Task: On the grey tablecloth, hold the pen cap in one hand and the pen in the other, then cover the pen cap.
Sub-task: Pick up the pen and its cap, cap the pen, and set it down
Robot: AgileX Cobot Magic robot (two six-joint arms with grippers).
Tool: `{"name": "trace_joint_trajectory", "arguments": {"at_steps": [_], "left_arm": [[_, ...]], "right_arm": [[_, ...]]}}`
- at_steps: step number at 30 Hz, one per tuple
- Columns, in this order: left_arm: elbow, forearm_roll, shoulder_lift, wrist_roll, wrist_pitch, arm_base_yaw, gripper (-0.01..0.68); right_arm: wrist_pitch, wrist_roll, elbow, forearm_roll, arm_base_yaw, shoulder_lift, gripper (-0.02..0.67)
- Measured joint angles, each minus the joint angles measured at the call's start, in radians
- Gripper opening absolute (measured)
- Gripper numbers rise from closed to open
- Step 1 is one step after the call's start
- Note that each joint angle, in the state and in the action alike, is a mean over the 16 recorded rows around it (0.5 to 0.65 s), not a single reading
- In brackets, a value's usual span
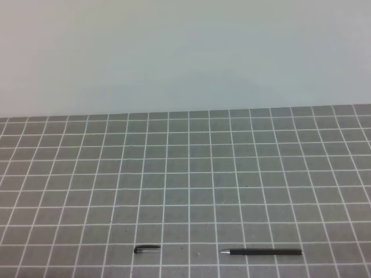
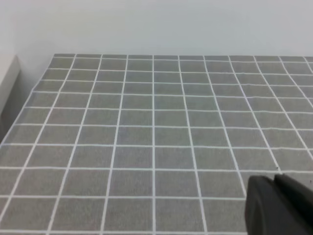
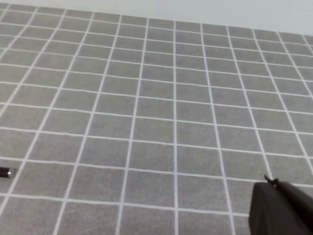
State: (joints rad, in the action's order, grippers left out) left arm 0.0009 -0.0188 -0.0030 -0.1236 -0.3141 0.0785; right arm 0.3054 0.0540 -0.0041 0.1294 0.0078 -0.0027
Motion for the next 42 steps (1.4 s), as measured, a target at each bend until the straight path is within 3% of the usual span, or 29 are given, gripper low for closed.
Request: {"name": "trace_joint_trajectory", "arguments": {"at_steps": [11,28,42], "left_arm": [[0.000,0.000,-0.002,0.000,0.043,0.000,0.000],[0.002,0.000,-0.002,0.001,0.490,0.000,-0.001],[0.010,-0.048,-0.012,-0.032,0.633,-0.001,-0.001]], "right_arm": [[-0.020,0.000,0.001,0.019,0.000,0.000,0.004],[-0.403,-0.004,0.008,0.024,0.000,-0.001,0.003],[-0.536,-0.003,0.006,0.026,0.000,0.000,0.004]]}}
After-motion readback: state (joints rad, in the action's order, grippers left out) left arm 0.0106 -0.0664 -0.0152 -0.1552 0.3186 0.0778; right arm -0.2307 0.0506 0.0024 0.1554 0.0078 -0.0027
